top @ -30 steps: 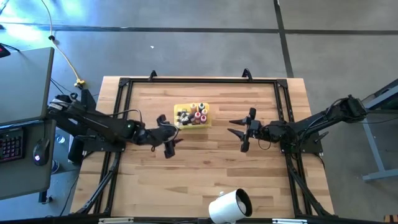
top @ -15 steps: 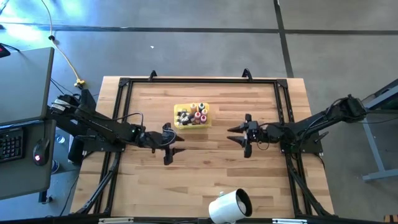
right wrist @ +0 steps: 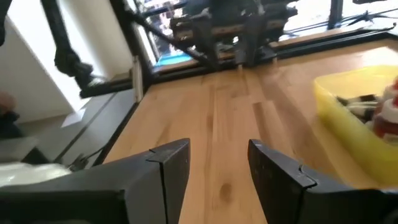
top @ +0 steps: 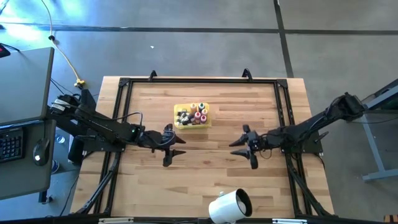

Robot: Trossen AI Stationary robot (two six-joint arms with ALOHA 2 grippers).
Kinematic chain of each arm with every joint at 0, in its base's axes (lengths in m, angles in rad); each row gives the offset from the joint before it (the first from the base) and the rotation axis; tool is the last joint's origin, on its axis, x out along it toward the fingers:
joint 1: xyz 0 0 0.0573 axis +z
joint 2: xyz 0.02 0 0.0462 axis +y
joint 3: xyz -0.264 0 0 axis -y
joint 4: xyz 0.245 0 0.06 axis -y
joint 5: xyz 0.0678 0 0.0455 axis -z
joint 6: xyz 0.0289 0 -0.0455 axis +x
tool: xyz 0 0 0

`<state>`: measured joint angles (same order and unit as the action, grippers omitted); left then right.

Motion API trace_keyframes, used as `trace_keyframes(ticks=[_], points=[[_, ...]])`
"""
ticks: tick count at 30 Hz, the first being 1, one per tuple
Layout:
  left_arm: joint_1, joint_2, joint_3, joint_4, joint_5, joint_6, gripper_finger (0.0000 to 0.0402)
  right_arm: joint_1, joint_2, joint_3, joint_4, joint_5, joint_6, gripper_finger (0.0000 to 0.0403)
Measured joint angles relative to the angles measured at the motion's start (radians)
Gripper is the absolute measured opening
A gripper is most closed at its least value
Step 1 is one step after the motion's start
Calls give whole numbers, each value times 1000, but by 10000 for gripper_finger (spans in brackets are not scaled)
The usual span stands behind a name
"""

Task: Pick & Place food coloring
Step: Return to Home Position

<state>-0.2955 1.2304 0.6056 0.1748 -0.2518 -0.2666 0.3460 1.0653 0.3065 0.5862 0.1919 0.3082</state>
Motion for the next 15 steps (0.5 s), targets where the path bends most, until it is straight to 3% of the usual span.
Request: trace_keyframes(ticks=[11, 15], points=[[0, 0, 0, -5, -1, 0, 209, 15, 0, 0, 2, 101, -2, 156], [0, 0, 0, -6, -1, 0, 209, 15, 0, 0, 1, 87, -2, 156]])
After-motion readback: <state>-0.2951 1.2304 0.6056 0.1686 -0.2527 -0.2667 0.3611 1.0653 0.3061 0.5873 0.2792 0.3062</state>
